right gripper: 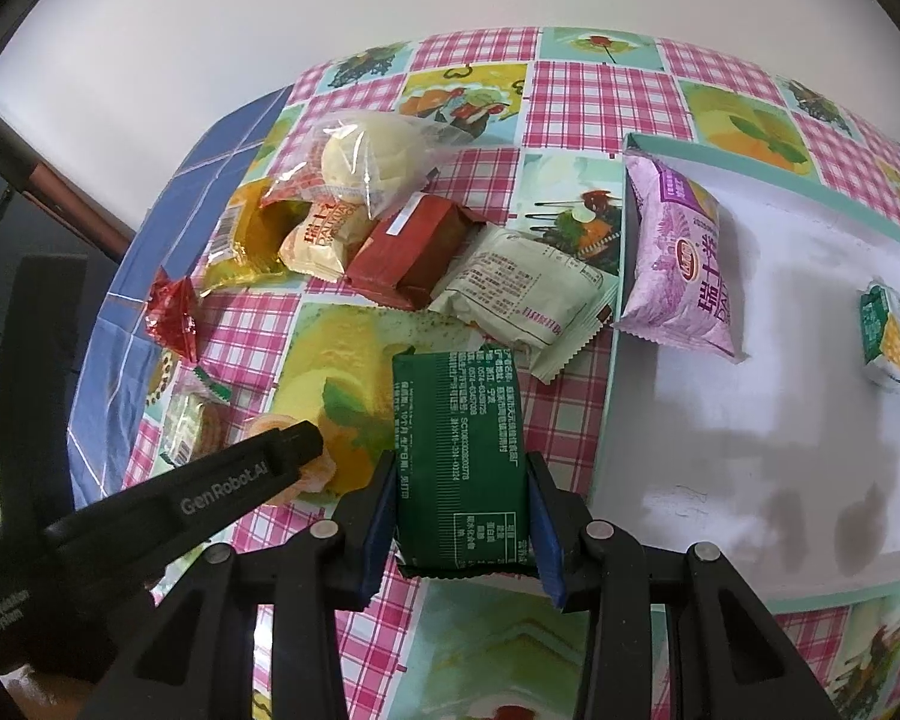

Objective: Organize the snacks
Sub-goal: 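Carry the yellow cup and green pack over the white tray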

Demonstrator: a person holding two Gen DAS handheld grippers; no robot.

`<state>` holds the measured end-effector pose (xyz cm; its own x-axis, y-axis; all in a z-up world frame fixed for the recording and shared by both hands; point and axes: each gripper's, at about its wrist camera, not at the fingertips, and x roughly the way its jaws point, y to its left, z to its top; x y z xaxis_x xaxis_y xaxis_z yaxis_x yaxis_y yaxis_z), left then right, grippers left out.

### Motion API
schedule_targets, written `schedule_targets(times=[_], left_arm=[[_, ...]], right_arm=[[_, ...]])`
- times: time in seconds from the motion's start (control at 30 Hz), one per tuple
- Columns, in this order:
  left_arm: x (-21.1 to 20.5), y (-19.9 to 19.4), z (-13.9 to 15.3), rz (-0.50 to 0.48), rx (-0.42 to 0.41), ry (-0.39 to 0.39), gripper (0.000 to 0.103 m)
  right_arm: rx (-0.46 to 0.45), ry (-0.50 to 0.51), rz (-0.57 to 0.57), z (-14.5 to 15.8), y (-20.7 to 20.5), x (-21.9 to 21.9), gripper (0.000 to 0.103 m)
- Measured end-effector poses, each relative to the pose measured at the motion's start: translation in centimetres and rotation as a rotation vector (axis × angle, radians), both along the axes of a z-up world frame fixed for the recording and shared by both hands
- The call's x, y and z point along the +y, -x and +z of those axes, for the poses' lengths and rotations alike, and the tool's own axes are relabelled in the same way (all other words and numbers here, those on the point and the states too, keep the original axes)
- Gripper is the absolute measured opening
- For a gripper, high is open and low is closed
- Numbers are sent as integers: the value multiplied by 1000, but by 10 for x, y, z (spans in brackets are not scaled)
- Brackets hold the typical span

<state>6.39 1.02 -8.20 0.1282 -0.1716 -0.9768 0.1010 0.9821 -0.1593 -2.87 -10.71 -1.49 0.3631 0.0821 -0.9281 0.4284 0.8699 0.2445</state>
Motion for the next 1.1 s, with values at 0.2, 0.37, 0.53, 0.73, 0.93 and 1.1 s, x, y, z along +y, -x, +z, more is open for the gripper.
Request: schedule_targets(times=[0.2, 0.37, 0.53, 0.73, 0.93, 1.1], left_arm=[[2, -2, 4, 10, -11, 6, 40], [10, -9, 27, 16, -59, 24, 40], [9, -8, 47, 13, -110, 53, 40], [-10, 6, 75, -35, -176, 63, 40], [-41, 23, 82, -139, -207, 64, 40], [-78, 49, 87, -243, -228, 59, 40]], right_arm=[[-10, -8, -1, 2, 0, -1, 42], [-27, -20, -15, 7, 2, -4, 42], [-64, -22, -35, 19, 5, -8, 42], [-88, -24, -70, 29, 10, -23, 42], [-57, 39, -174, 30, 29, -62, 42], [-27, 25, -302, 24, 58, -107, 43]])
